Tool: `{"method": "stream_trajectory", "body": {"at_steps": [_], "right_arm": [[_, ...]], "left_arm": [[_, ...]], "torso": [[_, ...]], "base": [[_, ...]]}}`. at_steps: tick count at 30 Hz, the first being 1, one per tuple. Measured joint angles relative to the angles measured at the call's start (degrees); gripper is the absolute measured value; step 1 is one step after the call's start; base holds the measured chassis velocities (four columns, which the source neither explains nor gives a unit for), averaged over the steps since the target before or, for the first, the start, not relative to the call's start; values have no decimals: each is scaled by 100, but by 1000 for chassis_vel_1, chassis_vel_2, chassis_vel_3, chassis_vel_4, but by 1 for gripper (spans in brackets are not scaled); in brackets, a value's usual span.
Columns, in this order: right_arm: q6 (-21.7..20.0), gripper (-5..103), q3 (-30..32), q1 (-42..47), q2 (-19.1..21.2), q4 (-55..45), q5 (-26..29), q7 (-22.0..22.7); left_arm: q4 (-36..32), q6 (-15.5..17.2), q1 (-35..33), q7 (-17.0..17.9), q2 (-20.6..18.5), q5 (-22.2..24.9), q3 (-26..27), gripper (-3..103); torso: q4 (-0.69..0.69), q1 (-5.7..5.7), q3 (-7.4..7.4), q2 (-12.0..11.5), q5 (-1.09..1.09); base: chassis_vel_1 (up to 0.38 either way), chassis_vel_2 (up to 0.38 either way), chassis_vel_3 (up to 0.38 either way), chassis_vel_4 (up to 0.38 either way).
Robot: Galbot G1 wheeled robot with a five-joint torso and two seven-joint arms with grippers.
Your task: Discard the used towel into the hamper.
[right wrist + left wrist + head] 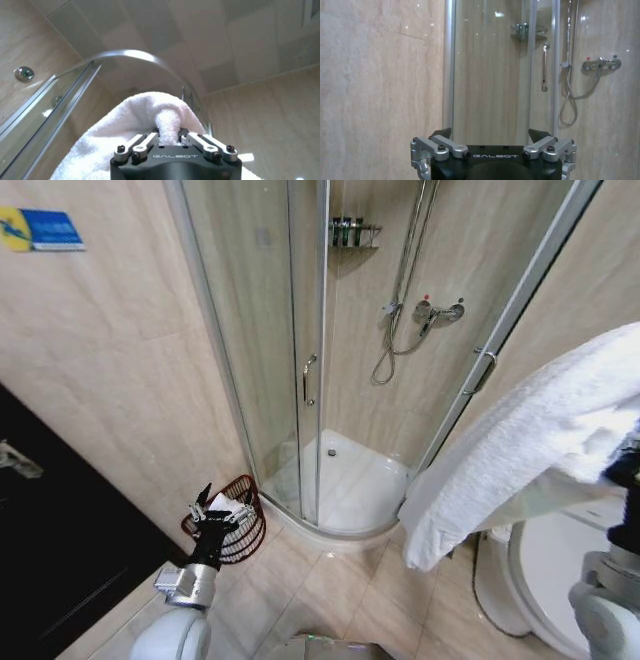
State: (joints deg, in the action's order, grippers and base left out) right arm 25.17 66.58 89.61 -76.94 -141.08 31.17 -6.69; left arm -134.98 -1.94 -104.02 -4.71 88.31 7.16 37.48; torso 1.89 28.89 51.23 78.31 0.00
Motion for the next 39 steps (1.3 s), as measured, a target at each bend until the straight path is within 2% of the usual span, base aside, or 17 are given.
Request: {"method": "stream_trajectory", "body": {"at_steps": [21,39], "right_arm": [[26,14,-6,-4,8,-1,-29,65],[59,14,27,15,8,-42,-16,100]], "left_arm": [[0,0,1,0,0,0,0,100],[0,0,1,0,0,0,0,100]], "torso": [[0,3,1,-5,0],[0,3,0,-4,0]], "base": [[15,-10,-8,11],[79,84,77,77]]}}
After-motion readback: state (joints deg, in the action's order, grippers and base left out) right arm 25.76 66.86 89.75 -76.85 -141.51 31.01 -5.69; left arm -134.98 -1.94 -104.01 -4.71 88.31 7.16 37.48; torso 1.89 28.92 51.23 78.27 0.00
